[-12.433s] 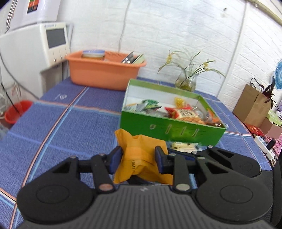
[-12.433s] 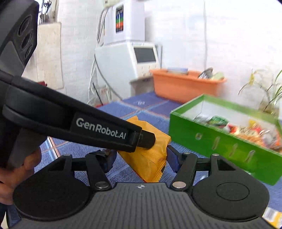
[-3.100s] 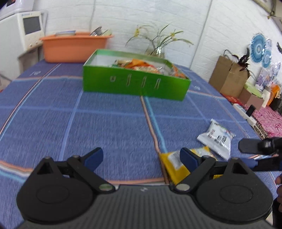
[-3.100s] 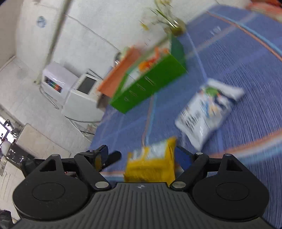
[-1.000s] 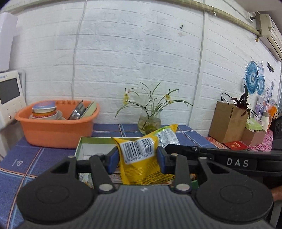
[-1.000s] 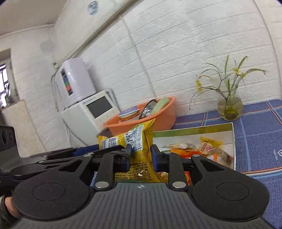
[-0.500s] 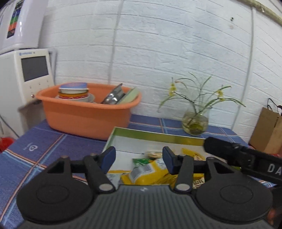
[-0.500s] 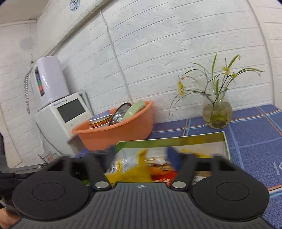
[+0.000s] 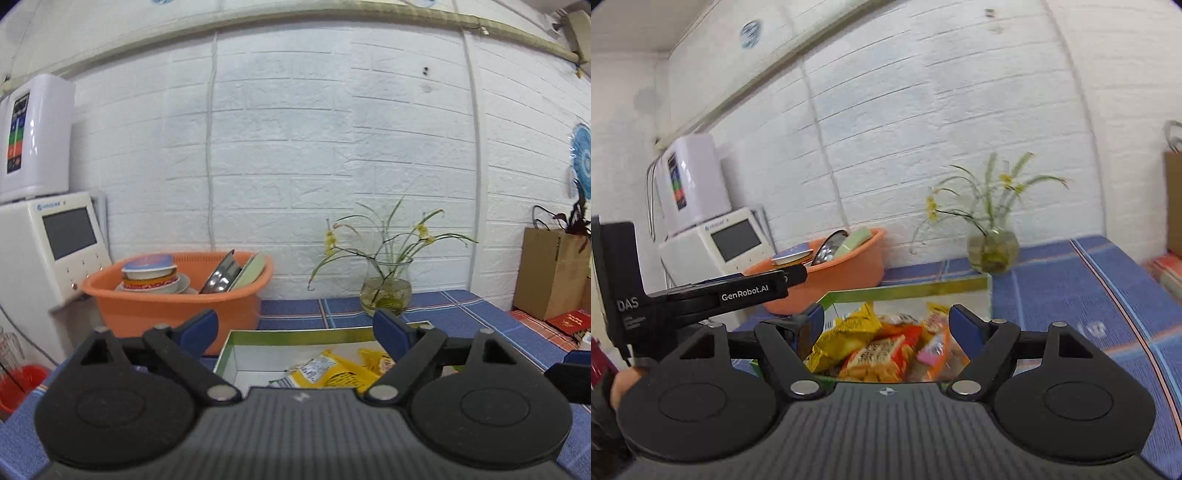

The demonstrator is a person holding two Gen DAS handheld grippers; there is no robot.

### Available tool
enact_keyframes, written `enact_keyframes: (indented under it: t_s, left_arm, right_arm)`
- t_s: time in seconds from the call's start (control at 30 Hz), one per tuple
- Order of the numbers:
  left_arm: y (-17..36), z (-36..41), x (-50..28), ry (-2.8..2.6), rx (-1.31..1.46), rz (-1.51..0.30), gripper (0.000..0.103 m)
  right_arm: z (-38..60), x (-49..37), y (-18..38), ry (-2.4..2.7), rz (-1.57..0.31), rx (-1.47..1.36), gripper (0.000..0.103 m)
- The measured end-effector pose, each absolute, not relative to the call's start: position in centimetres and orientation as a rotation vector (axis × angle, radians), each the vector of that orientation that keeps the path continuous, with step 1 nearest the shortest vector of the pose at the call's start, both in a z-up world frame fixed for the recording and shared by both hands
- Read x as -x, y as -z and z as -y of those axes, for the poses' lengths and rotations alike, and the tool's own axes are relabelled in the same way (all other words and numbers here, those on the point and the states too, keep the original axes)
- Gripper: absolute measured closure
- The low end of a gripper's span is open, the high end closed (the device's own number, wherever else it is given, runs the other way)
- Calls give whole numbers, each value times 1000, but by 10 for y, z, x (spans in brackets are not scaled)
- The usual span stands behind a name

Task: Organize snacks
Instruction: 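Move the left tool down onto the white 'I'm' snack bag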

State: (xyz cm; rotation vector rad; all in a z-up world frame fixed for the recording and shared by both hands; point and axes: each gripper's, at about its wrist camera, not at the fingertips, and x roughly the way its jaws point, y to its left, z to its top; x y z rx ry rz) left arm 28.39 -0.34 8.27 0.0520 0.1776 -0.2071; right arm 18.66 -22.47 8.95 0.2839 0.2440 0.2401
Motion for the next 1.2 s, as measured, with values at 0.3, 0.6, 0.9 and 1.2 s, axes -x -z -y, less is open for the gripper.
enact_keyframes:
  t_s: [0.3,0.6,0.9,1.2]
  left_arm:
    - [-59,62,-213,486,-177,-237,14]
    - [-9,102,-159,742,-269,-367,14]
    - [19,123,-160,850,-323,-522,14]
    - [34,133,-170,817,-298,-643,31]
  right_arm:
    - [306,-121,-45,-184,-498,-690,0]
    - [315,-104,-25,-46,-591,-708,0]
    - [315,-117,1,-73,-674,-785,0]
    - [320,-115,10,-191,-610,-831,0]
